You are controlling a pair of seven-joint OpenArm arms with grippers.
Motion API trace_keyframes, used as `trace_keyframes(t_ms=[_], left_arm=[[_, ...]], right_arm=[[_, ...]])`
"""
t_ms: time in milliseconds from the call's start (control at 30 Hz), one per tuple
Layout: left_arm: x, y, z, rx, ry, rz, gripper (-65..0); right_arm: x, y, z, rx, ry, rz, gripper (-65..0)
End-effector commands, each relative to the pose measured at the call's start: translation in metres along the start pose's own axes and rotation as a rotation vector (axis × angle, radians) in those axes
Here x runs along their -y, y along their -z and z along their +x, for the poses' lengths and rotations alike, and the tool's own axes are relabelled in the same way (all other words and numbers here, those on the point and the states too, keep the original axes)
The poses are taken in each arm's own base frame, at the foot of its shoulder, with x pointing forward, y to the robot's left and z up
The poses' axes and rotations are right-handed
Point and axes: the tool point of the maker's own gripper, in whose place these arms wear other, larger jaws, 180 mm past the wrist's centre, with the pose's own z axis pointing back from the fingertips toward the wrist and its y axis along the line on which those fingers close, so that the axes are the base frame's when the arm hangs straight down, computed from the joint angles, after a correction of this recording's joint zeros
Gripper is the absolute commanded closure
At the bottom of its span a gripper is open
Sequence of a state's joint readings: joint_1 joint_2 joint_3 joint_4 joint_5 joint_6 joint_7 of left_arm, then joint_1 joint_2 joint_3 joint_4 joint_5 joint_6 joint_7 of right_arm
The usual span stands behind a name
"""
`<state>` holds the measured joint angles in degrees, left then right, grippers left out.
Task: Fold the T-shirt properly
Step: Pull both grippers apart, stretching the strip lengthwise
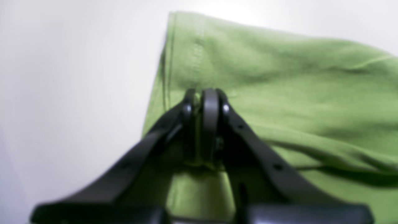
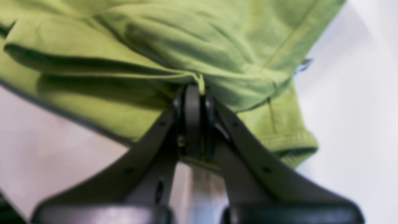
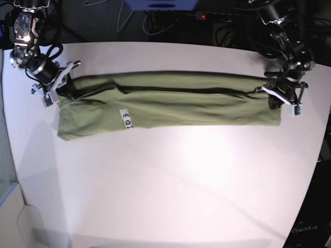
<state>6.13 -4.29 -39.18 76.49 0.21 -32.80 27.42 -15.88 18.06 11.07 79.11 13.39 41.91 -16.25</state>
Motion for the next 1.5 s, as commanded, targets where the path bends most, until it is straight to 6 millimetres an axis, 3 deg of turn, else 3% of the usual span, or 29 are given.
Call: trace_keyframes(t_ms=[0, 300, 467, 733, 800, 933, 1000, 1233, 1467], left_arm=[[-0.002, -0.002, -0.038, -0.169, 0.036, 0.02, -3.7], [-0.01, -0.002, -0.02, -0.124, 0.05, 0.031, -3.9], [-0.01, -0.008, 0.01, -0.051, 0.085, 0.046, -3.9], [0.014, -0.023, 0.044, 0.057, 0.108, 0.044, -4.0], [0.015, -0.025, 0.049, 0.072, 0.112, 0.046, -8.3], [0.013, -0.026, 0.05, 0.081, 0.11, 0.049, -31.4], [0.013, -0.03, 0.056, 0.096, 0.12, 0.055, -37.2], [0.011, -0.047, 0.064, 0.13, 0.15, 0.074, -38.1], [-0.019, -0.038, 0.045, 0.095, 0.041, 0.093, -38.3]], right_arm=[[0.017, -0.006, -0.041, -0.2, -0.058, -0.068, -0.6], [0.02, -0.003, -0.045, -0.217, -0.065, -0.073, -0.6], [0.017, -0.003, -0.047, -0.221, -0.061, -0.07, -0.6], [0.009, 0.0, -0.049, -0.22, -0.05, -0.057, -0.6], [0.005, 0.002, -0.05, -0.216, -0.042, -0.052, -0.6], [0.004, 0.002, -0.05, -0.214, -0.039, -0.052, -0.6], [0.004, 0.002, -0.05, -0.214, -0.039, -0.052, -0.6], [0.003, 0.003, -0.05, -0.213, -0.037, -0.049, -0.6], [0.002, 0.003, -0.05, -0.213, -0.036, -0.047, -0.6]])
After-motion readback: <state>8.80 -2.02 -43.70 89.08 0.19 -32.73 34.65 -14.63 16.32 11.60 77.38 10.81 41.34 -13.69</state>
